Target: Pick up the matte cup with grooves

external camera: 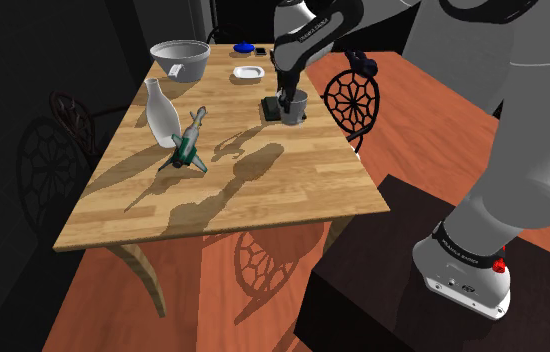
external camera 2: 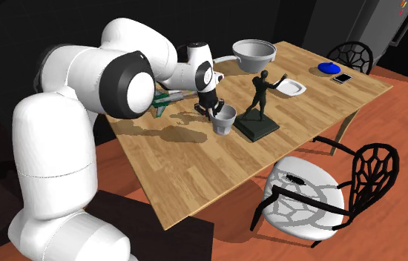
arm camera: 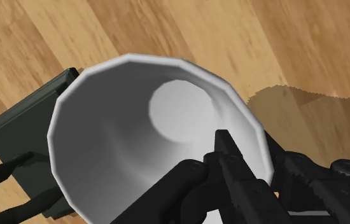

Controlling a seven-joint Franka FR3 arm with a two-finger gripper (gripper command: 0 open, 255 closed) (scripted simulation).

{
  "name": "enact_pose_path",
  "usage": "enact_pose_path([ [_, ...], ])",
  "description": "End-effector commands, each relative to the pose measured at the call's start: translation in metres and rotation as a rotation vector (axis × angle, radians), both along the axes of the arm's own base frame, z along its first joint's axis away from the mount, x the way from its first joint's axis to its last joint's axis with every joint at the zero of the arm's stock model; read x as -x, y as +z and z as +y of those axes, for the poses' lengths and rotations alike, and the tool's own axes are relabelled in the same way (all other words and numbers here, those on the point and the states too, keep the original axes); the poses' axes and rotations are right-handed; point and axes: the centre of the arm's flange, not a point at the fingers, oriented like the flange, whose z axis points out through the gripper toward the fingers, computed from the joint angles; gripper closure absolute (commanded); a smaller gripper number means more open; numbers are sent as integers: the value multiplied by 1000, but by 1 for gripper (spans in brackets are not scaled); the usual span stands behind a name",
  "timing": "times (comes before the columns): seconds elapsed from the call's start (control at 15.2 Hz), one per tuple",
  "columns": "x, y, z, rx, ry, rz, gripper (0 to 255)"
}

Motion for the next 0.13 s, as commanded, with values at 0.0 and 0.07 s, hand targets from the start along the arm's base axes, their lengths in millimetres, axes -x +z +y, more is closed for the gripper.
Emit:
enact_pose_path([
  [0.0, 0, 7, -1, 0, 0, 0, 255],
  [0.07, 0, 7, -1, 0, 0, 0, 255],
])
